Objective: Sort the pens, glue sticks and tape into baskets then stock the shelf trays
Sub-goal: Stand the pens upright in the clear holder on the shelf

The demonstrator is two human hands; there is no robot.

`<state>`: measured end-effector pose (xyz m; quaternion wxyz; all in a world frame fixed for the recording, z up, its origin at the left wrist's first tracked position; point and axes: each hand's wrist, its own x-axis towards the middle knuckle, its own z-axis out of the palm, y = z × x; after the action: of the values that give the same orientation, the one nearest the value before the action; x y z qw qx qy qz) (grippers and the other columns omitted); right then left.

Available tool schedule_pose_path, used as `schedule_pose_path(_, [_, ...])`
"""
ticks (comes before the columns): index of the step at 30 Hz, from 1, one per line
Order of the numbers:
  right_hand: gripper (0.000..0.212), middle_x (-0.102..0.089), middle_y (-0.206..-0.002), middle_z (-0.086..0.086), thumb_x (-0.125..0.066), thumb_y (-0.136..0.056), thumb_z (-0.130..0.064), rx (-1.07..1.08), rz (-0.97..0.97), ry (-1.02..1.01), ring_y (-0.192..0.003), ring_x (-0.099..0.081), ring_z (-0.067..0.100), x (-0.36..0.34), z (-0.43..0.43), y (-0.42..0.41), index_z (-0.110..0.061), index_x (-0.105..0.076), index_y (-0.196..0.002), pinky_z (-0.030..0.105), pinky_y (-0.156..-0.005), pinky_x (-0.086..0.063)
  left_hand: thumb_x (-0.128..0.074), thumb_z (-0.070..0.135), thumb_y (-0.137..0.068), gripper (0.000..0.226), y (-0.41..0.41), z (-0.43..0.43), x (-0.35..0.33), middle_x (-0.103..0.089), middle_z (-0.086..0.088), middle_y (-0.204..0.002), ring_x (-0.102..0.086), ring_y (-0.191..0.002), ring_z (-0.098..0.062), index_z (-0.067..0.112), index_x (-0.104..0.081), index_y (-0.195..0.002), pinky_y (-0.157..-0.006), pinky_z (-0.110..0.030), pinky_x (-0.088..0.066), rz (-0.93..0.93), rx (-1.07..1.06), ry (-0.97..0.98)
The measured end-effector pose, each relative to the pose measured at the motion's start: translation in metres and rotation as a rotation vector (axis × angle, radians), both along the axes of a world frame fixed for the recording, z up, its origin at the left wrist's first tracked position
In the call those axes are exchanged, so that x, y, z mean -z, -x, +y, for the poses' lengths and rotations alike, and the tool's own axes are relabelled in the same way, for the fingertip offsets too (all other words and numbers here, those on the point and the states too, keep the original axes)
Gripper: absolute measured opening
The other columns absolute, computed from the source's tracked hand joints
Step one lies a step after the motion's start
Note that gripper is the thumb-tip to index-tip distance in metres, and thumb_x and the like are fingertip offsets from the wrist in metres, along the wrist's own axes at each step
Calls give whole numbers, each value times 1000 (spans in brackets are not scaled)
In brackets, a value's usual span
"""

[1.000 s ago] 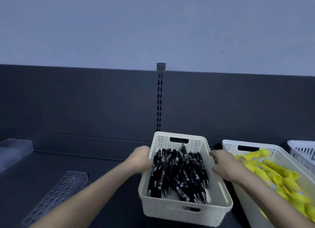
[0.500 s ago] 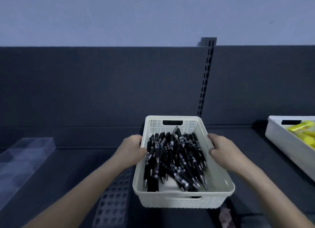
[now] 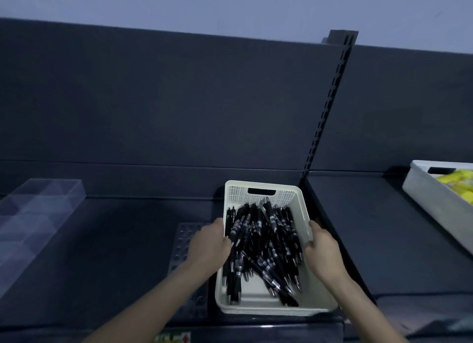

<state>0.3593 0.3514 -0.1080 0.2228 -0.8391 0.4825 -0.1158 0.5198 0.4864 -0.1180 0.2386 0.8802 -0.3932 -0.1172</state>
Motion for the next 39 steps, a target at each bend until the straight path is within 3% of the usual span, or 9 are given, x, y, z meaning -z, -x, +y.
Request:
schedule_pose_path(6, [52,-58,-113,22,-38,-82,9,-27,0,18,-103,-56,36,12,-5,2,1,-43,-134,35,-87,-44,-43,9,-86,6,5,0,9,-55,-9,-84,-37,-81,-18,9,-42,-81,-65,-29,-33,-136,-45,-44])
schedule_pose_path(10, [47,-54,-107,22,-40,-82,7,-60,36,17,-101,-52,37,16,-6,1,2,-45,-128,36,-86,-42,-44,9,-85,6,2,-1,13,-60,-10,-91,-46,-95,-22,9,-42,-80,-67,-29,-34,-159,-56,-65])
schedule_pose_path(12, [48,-51,-118,21,-41,-84,4,-73,38,36,-109,-47,35,15,-6,2,1,-43,-131,35,-94,-39,-43,13,-88,6,3,0,11,-59,-9,-102,-46,-102,-24,9,-47,-88,-74,-29,-37,-190,-40,-79])
schedule_pose_path(14, [48,-45,-130,18,-43,-86,1,-97,9,109,-118,-42,32,12,-6,2,-1,-43,-134,32,-101,-36,-45,16,-90,22,3,0,11,-57,-8,-110,-47,-102,-25,9,-53,-110,-83,-31,-39,-300,-36,-48])
schedule_pose_path(17, [43,-49,-130,15,-43,-89,-1,-191,-63,166,-118,-46,29,3,-7,-9,-1,-47,-132,29,-101,-36,-52,7,-87,29,7,-9,2,-62,-10,-106,-53,-95,-28,4,-60,-114,-80,-36,-44,-405,13,133])
schedule_pose_path(22, [23,-54,-117,15,-42,-89,-2,-312,112,40,-104,-57,30,4,-10,-33,-2,-58,-105,29,-87,-44,-38,1,-91,19,13,-42,-8,-57,-11,-105,-52,-100,-25,3,-56,-99,-79,-32,-45,-273,143,-67])
schedule_pose_path(28, [27,-50,-123,13,-46,-90,-8,-325,292,70,-113,-52,29,15,-13,-43,-5,-54,-115,32,-94,-43,-38,-6,-88,32,14,-69,1,-57,-17,-120,-55,-112,-31,0,-55,-114,-88,-36,-46,-285,148,-418])
schedule_pose_path(34, [37,-45,-128,17,-43,-89,1,-354,396,39,-116,-51,31,20,-9,-46,-1,-45,-126,34,-93,-45,-40,-2,-88,38,18,-83,14,-46,-23,-127,-49,-115,-34,-6,-39,-125,-92,-37,-44,-196,95,-442])
schedule_pose_path(39, [33,-61,-112,14,-45,-87,-4,-336,221,-119,-105,-59,30,8,-21,-41,-9,-42,-119,32,-84,-47,-48,10,-90,34,11,-93,10,-52,-16,-126,-54,-114,-30,1,-44,-123,-87,-34,-45,50,-12,-411])
